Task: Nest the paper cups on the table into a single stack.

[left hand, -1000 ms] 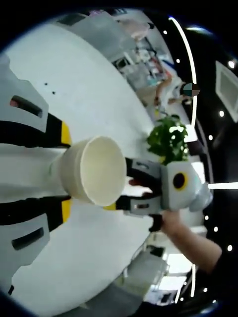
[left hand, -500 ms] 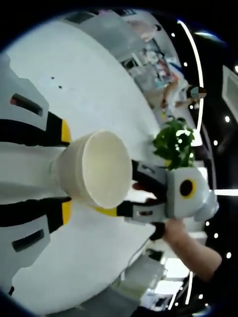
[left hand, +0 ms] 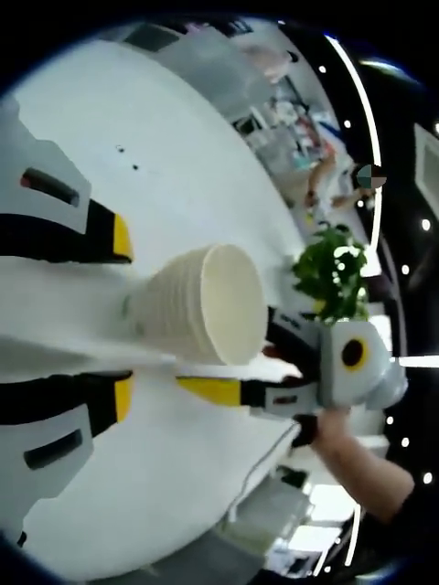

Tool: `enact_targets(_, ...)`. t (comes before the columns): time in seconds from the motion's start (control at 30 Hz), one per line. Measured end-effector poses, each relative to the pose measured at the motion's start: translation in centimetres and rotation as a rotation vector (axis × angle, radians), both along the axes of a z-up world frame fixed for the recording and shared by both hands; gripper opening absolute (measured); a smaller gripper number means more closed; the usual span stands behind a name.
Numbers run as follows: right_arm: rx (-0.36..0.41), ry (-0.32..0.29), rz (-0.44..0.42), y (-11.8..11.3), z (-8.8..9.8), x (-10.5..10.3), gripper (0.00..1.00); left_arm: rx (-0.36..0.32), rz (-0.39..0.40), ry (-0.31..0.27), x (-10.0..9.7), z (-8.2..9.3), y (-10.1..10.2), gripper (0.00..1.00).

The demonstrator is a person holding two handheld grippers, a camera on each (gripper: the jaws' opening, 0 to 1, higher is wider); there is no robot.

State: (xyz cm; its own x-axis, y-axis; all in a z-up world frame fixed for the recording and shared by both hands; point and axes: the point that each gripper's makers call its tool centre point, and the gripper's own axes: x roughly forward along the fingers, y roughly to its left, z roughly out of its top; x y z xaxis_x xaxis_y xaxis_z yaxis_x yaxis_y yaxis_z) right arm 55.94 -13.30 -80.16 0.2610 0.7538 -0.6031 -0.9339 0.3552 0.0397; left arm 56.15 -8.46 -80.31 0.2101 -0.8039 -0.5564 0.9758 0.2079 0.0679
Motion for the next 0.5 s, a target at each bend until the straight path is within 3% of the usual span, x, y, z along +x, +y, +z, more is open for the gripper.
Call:
enact_targets(0.13,0.008,0.011,-0.032,-0.8,0.1,-1.2,0.46,-0.028,0.069,0.022,-0.8,0.7,1.1,0.47)
enact_targets(0.3,0.031,0.01,-0.077,-1.9,1.2,-3.4,0.47,-0.056,0.116,0.004,-2.6,2.5,1.6,0.48)
enact_targets(0.5,0.065,-0.002,-0.117,-2.9,3.2,-7.0,0.49,-0.121,0.197,-0.004,-6.3,5.8,1.9,0.5)
